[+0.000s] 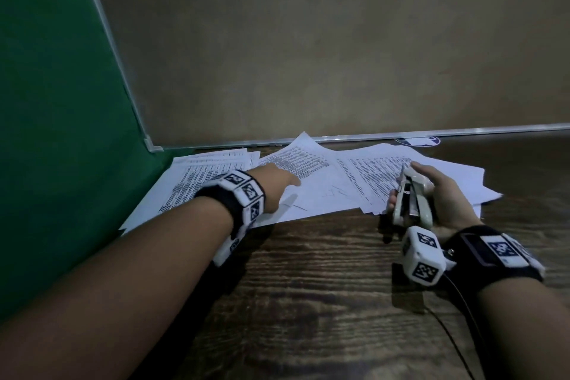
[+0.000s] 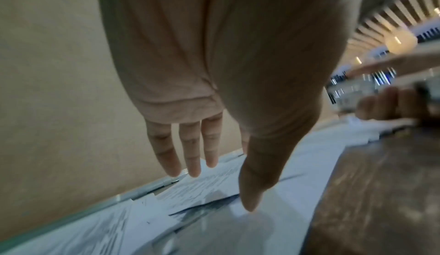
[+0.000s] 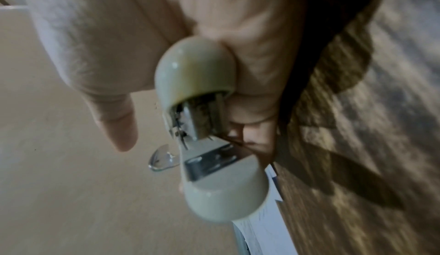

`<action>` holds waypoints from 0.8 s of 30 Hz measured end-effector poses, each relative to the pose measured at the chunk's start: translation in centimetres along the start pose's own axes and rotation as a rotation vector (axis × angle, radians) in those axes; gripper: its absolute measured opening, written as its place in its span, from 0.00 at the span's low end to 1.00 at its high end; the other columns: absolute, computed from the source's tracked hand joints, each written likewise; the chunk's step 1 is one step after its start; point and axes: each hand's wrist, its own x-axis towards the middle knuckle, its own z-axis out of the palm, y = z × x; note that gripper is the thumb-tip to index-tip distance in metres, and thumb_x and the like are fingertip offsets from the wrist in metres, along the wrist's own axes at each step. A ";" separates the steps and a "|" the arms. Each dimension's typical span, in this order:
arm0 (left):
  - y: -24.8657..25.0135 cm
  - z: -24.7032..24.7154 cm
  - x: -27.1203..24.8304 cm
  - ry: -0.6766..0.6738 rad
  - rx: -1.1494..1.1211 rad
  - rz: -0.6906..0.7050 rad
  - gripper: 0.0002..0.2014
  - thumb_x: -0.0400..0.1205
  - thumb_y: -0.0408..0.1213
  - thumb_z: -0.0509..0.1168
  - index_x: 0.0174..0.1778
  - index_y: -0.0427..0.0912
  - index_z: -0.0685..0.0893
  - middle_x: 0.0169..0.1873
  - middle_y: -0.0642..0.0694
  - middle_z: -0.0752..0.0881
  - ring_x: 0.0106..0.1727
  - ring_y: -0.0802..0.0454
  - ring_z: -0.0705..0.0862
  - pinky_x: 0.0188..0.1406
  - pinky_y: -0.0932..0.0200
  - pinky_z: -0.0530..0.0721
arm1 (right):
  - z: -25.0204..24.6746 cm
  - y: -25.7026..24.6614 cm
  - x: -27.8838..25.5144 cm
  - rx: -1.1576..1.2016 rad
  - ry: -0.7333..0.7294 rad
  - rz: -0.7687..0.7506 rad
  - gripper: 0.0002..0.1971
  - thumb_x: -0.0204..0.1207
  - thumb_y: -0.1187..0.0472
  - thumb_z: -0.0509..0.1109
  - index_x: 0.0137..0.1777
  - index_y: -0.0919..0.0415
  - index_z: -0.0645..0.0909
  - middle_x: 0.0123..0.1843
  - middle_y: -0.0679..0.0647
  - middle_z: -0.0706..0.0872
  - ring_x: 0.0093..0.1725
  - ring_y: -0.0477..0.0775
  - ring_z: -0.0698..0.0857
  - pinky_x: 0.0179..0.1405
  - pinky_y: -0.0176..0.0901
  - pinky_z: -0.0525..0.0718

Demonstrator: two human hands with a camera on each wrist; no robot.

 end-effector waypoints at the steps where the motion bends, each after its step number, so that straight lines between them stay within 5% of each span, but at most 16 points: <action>1: 0.2 0.2 0.5 0.000 0.047 0.006 0.28 0.85 0.31 0.67 0.82 0.53 0.74 0.74 0.43 0.82 0.73 0.40 0.81 0.59 0.54 0.82 | -0.1 0.0 0.1 0.004 -0.013 -0.001 0.20 0.82 0.44 0.68 0.41 0.62 0.79 0.34 0.61 0.82 0.30 0.58 0.83 0.39 0.47 0.85; 4: 0.5 0.6 1.5 0.047 0.135 0.030 0.13 0.90 0.37 0.60 0.69 0.45 0.82 0.61 0.40 0.86 0.62 0.38 0.86 0.48 0.55 0.78 | -0.1 0.1 0.3 0.008 -0.052 -0.002 0.21 0.81 0.42 0.68 0.43 0.62 0.80 0.35 0.60 0.82 0.31 0.58 0.84 0.36 0.46 0.86; 13: 0.8 1.1 2.9 0.040 0.115 0.005 0.19 0.85 0.37 0.63 0.72 0.53 0.82 0.66 0.39 0.81 0.62 0.36 0.85 0.57 0.49 0.85 | -0.2 0.1 0.6 0.016 -0.105 -0.006 0.21 0.75 0.41 0.72 0.45 0.62 0.81 0.37 0.60 0.82 0.31 0.59 0.84 0.41 0.49 0.84; 16: 0.5 1.3 2.9 -0.070 0.138 0.004 0.30 0.81 0.47 0.62 0.83 0.62 0.70 0.72 0.39 0.77 0.70 0.35 0.79 0.67 0.41 0.82 | -0.4 0.1 0.7 0.023 -0.122 -0.007 0.21 0.73 0.41 0.73 0.43 0.62 0.81 0.36 0.60 0.82 0.31 0.58 0.84 0.41 0.49 0.84; 19: 0.5 1.2 3.1 -0.071 0.180 0.024 0.34 0.89 0.41 0.60 0.90 0.65 0.55 0.78 0.36 0.75 0.76 0.34 0.76 0.71 0.43 0.76 | -0.4 0.2 0.9 0.033 -0.128 0.000 0.21 0.70 0.41 0.75 0.42 0.62 0.81 0.36 0.60 0.82 0.30 0.58 0.84 0.42 0.49 0.83; 21: 0.6 0.8 3.6 -0.103 0.256 0.042 0.39 0.89 0.37 0.63 0.91 0.64 0.50 0.75 0.35 0.75 0.75 0.33 0.78 0.66 0.45 0.79 | -0.3 0.2 1.0 0.033 -0.121 0.000 0.22 0.74 0.40 0.73 0.42 0.62 0.81 0.35 0.59 0.82 0.30 0.58 0.84 0.42 0.48 0.84; 24: 0.8 0.8 3.9 -0.043 0.301 0.071 0.41 0.86 0.31 0.63 0.90 0.64 0.54 0.54 0.42 0.77 0.62 0.36 0.84 0.49 0.48 0.84 | -0.4 0.2 1.0 0.014 -0.120 -0.004 0.22 0.78 0.40 0.71 0.41 0.63 0.81 0.35 0.60 0.82 0.31 0.59 0.84 0.40 0.47 0.85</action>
